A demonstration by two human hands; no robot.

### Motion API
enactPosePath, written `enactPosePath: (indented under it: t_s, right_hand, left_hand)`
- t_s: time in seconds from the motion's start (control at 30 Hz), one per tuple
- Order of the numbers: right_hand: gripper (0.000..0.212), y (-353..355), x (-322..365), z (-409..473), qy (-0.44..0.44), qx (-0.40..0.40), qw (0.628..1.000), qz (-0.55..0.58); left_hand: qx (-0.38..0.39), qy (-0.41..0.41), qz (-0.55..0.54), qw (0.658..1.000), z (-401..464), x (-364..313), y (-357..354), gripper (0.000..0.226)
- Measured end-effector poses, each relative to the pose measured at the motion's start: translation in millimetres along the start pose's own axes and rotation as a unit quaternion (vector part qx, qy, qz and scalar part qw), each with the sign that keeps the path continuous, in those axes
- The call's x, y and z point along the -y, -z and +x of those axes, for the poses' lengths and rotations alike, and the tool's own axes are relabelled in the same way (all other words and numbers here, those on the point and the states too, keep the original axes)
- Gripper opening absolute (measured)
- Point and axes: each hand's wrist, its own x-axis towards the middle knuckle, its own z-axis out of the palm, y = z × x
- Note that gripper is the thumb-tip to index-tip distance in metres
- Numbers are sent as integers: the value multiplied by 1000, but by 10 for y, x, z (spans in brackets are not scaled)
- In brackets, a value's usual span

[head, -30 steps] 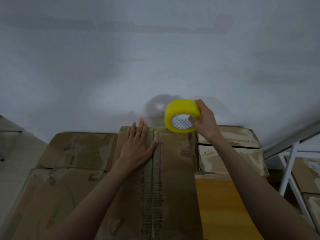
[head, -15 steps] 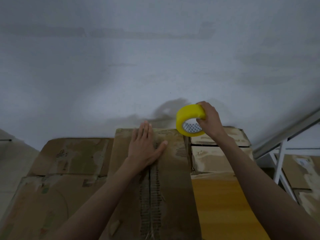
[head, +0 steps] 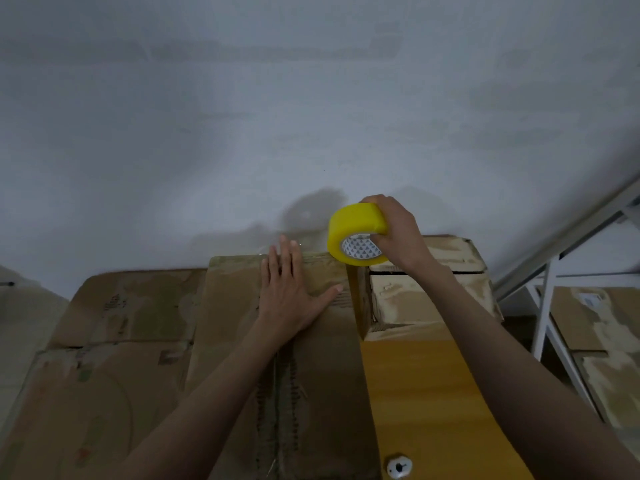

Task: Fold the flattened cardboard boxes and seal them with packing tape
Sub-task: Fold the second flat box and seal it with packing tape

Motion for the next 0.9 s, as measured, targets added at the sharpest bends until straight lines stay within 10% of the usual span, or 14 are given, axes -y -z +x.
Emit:
enactPosePath:
  t_s: [0.9]
  right_hand:
    - [56, -451, -740, -431, -189, -7, 973, 128]
  left_hand:
    - [60, -87, 49, 993, 152, -138, 64, 98]
